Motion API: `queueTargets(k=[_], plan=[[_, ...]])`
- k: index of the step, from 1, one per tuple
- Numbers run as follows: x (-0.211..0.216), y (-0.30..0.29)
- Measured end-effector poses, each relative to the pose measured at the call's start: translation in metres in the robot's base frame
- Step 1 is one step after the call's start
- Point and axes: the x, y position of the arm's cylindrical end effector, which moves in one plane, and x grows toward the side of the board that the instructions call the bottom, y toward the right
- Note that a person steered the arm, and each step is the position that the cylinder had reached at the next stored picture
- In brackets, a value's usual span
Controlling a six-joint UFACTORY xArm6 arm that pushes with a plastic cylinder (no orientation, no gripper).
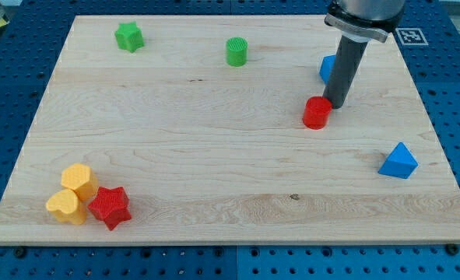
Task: Push the red circle to the center of the board
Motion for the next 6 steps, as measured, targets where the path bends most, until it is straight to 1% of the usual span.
queueTargets(k=[2,6], plan=[[0.031,0.001],[0.031,-0.028]])
